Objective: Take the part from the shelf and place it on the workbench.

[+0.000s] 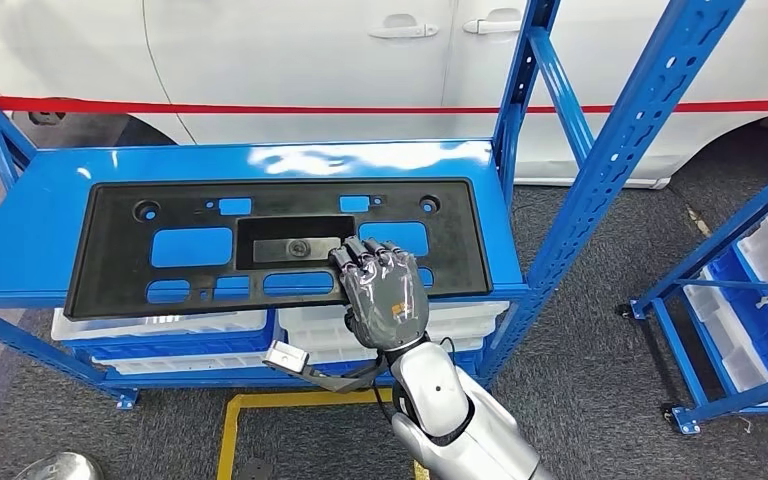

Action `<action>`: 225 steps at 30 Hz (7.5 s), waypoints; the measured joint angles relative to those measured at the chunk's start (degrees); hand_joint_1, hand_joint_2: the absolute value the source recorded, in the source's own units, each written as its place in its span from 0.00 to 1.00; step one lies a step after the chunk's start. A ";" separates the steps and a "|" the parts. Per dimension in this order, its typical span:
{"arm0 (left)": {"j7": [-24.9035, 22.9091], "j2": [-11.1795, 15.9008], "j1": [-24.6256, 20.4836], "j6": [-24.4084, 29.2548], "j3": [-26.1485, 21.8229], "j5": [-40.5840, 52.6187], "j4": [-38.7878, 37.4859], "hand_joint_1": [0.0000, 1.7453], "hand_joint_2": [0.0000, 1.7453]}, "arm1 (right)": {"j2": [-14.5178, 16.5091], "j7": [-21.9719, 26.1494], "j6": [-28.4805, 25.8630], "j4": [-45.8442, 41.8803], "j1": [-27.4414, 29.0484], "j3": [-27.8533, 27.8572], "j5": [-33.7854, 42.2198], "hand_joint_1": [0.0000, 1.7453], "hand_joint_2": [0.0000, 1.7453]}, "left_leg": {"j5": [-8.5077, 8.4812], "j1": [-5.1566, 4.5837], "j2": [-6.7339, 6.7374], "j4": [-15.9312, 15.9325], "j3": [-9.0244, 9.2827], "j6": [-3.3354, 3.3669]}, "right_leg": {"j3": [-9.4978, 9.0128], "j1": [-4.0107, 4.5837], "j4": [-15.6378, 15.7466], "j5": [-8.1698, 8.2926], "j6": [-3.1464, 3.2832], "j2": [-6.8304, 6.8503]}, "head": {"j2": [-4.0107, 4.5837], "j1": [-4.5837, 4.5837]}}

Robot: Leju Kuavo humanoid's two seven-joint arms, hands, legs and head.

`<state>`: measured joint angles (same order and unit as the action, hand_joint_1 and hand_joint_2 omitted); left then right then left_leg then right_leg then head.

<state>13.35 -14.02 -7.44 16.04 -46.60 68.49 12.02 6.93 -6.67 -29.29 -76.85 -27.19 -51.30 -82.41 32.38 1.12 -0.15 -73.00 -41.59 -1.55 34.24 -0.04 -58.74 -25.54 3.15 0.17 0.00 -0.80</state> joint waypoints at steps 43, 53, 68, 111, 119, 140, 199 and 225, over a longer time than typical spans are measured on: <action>-0.27 0.22 -0.28 0.72 -0.07 -0.11 0.00 0.00 1.00 | -0.01 3.09 -2.05 -2.11 0.91 1.16 6.92 1.00 1.00 | -6.42 -0.22 0.68 16.35 10.61 3.37 | 4.45 0.22 -4.36 -1.35 -2.72 -0.24 | 0.00 -0.11; -0.29 0.23 -0.17 0.69 -0.07 -0.15 0.00 0.00 1.00 | -0.21 3.82 -1.94 -2.43 0.95 1.18 7.61 1.00 1.00 | -10.45 -0.12 0.70 14.34 4.33 1.73 | -4.19 -0.70 -1.25 -4.50 -3.46 -0.36 | 0.00 -0.08; -0.32 0.34 0.00 0.79 -0.09 -0.13 0.00 0.00 1.00 | -0.17 4.49 -1.68 -2.58 1.00 1.18 9.56 1.00 1.00 | -2.90 -0.36 0.31 14.20 13.02 1.21 | 4.03 0.03 -1.08 3.26 -1.52 -0.03 | 0.00 -0.01; 0.31 0.28 0.53 1.13 -0.16 -0.80 0.00 0.00 1.00 | -3.70 6.27 -4.52 -2.63 4.72 8.37 16.07 1.00 1.00 | -6.09 -0.30 1.42 15.21 9.69 3.02 | 3.79 -0.19 -8.30 -2.10 -3.50 0.42 | 0.00 0.02; 0.85 0.31 0.72 1.60 -0.64 -1.60 0.00 0.00 1.00 | -5.98 7.26 -8.13 -6.19 9.11 13.75 15.05 1.00 1.00 | -3.48 -0.71 1.69 12.00 8.26 1.12 | -0.14 -0.21 0.20 0.21 -1.52 0.65 | 0.00 0.09; 2.36 0.45 2.03 2.33 -2.63 -3.40 0.00 0.00 1.00 | -7.11 23.16 -10.25 -19.24 24.42 28.95 25.26 1.00 1.00 | -6.31 -0.09 1.12 15.29 9.25 3.16 | 6.73 -0.74 -14.46 -5.56 -4.40 -0.58 | 0.00 -0.03; 2.21 0.90 3.50 3.31 -6.45 -3.67 0.00 0.00 1.00 | 8.89 46.41 -10.64 -39.63 51.75 51.68 52.22 1.00 1.00 | -4.67 -0.15 1.54 17.26 12.53 3.04 | 7.21 -0.70 -14.85 -7.56 -4.44 -0.84 | 0.00 -0.46; 2.58 0.65 2.86 3.72 -6.44 -3.01 0.00 0.00 1.00 | 8.90 46.42 -10.52 -40.87 53.07 51.93 55.20 1.00 1.00 | -4.18 -0.29 -1.80 16.79 12.59 2.50 | 0.92 -0.44 -1.95 -1.14 -3.06 -6.52 | 0.00 -0.38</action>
<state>15.93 -13.38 -4.59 19.76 -53.04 65.48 12.02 15.84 39.75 -39.81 -117.73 25.88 0.63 -27.21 28.20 0.83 -1.95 -56.21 -29.00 0.95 35.16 -0.48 -60.69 -26.68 0.10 -6.35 0.00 -1.17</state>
